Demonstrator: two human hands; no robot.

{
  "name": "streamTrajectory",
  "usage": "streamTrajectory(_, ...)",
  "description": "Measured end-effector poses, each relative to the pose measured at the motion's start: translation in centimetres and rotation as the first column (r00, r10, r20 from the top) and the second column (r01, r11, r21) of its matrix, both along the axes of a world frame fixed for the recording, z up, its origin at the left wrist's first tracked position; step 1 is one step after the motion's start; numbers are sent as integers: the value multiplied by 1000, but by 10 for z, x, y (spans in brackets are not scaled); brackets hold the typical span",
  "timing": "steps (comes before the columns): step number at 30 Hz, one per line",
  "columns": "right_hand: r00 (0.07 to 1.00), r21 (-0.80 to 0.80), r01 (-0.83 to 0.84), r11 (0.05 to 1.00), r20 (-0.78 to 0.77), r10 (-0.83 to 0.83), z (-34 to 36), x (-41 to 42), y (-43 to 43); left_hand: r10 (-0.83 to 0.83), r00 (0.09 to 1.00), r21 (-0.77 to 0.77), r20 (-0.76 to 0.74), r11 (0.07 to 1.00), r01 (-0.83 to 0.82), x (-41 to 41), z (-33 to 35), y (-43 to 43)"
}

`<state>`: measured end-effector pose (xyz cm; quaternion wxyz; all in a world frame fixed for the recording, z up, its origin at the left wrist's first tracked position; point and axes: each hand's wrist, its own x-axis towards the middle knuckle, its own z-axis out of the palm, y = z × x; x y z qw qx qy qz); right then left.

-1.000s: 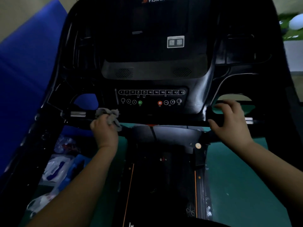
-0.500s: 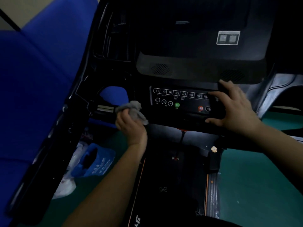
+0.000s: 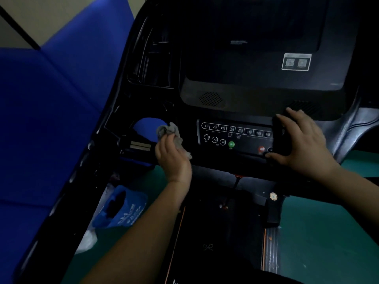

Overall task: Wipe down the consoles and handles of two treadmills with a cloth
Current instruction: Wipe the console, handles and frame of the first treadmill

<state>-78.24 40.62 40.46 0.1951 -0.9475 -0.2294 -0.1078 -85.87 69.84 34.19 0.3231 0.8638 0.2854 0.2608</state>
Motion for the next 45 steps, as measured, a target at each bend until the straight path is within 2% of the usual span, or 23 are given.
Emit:
streamTrajectory(5,1000,-5,31,1000,5,-31,-2,3,4,-134,990,149,-54,979,140,29,24,33)
streamTrajectory(10,997,1,74,997,10,-74,-3,0,11,-140,989,61,-51,988,143,-7,14,5)
streamTrajectory(12,996,-7,89,996,6,-89,-3,0,11,-223,972,118,-79,966,231,-19,12,0)
streamTrajectory(20,995,-44,101,994,-12,-101,-4,-2,11,-331,933,231,-141,905,356,100,64,62)
streamTrajectory(25,994,-59,101,993,-32,-103,-4,-2,10,-194,979,179,-65,963,202,83,50,36)
streamTrajectory(27,994,-68,100,993,-33,-102,-4,-1,9,-220,971,160,-95,959,233,59,41,22)
streamTrajectory(31,995,-82,92,992,-25,-94,-4,-1,8,-240,957,305,-165,910,281,66,40,58)
streamTrajectory(34,994,-89,99,991,-29,-102,-4,-2,8,-95,975,383,-201,909,168,85,49,112)
streamTrajectory(37,994,-104,98,990,-46,-103,-4,-1,8,77,988,331,-137,943,-27,88,58,156)
streamTrajectory(39,993,-104,99,990,-52,-105,-3,-1,8,119,988,280,-93,956,-89,92,58,155)
streamTrajectory(40,993,-103,97,990,-54,-103,-3,-1,8,121,991,203,-60,973,-106,96,59,146)
streamTrajectory(41,993,-101,96,990,-55,-102,-3,-1,8,105,994,118,-42,988,-99,100,60,134)
streamTrajectory(42,993,-100,95,990,-54,-101,-3,-1,8,54,998,99,-37,994,-50,105,61,122)
streamTrajectory(43,994,-100,94,990,-53,-100,-3,-1,8,-50,998,121,-27,991,53,107,60,111)
streamTrajectory(45,994,-103,93,990,-55,-99,-3,0,8,-340,939,269,-53,901,341,101,57,92)
